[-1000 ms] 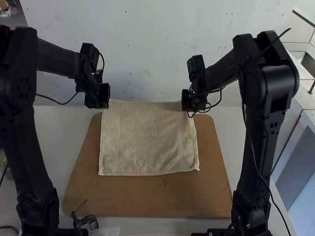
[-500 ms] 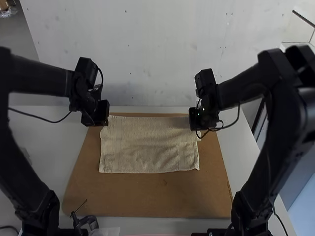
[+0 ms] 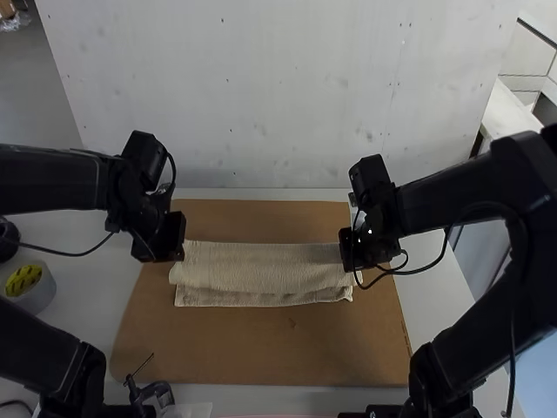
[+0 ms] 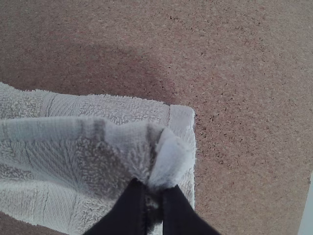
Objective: Fold the towel.
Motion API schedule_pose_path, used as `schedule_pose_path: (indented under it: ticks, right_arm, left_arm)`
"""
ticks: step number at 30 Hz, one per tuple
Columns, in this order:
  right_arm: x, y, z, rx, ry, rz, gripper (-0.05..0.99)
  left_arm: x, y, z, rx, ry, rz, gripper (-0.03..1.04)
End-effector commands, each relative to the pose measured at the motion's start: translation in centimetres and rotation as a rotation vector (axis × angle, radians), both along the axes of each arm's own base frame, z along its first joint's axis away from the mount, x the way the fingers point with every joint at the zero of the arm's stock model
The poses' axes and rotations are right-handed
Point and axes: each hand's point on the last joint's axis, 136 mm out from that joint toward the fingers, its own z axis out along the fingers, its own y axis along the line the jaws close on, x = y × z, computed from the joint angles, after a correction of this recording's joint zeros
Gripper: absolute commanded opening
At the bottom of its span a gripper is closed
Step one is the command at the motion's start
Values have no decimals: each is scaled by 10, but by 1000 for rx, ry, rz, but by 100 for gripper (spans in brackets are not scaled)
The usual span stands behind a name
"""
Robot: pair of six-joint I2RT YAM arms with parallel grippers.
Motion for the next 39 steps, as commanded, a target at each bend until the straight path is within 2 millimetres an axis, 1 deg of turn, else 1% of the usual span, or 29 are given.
schedule_pose_path:
  ticks: [1, 5, 9, 10, 14, 15, 18, 22, 25, 28, 30, 31, 32, 33, 34, 35, 36, 38, 39]
  right_arm:
    - [1, 0, 13, -1, -42, 4, 2]
    - [2, 0, 10, -5, -37, 4, 2]
    - [12, 2, 6, -6, -49, -2, 2]
    - [13, 1, 6, -6, -49, -5, 2]
    - [16, 1, 5, -9, -45, -11, 2]
    - [19, 1, 2, -11, -43, -13, 2]
    - [25, 2, -10, -18, -23, -19, 2]
    - [34, 1, -26, -39, 6, -34, 2]
    - [41, 0, -31, -40, 8, -44, 2]
    - [45, -2, -35, -44, 17, -55, 2]
    - [49, -3, -34, -36, 0, -62, 4]
    - [52, -4, -33, -29, -10, -69, 24]
    - [53, -6, -31, -23, -17, -75, 51]
    - [53, -6, -31, -9, -14, -80, 87]
    - [53, -6, -29, 1, -11, -84, 93]
    - [53, -6, -25, 10, -20, -89, 93]
    - [52, -6, -23, 17, -19, -90, 94]
    - [49, -3, -13, 66, -23, -104, 94]
    - [47, -3, -11, 77, -23, -110, 94]
  left_arm:
    - [-2, -5, 10, -3, -7, -10, 2]
    - [-3, 0, 3, 8, 17, 6, 2]
    - [19, 4, 4, 34, -36, 31, 2]
    - [24, 8, 2, 48, -34, 41, 2]
    - [33, 19, -13, 80, 13, 60, 2]
    - [37, 23, -23, 94, 25, 56, 2]
    - [45, 28, -35, 110, 39, 71, 2]
    - [56, 31, -41, 138, 37, 70, 2]
    - [62, 31, -47, 145, 39, 69, 2]
    - [63, 32, -55, 150, 57, 75, 2]
    - [66, 34, -58, 160, 63, 79, 2]
    - [69, 36, -59, 169, 65, 82, 13]
    - [71, 37, -58, 170, 63, 86, 39]
    - [72, 38, -57, 169, 62, 87, 80]
    - [74, 38, -54, 170, 55, 85, 102]
    - [76, 38, -49, 164, 41, 87, 102]
    - [78, 37, -40, 155, 13, 87, 101]
    - [82, 36, -16, 143, -54, 78, 101]
    - [82, 36, -9, 139, -72, 79, 101]
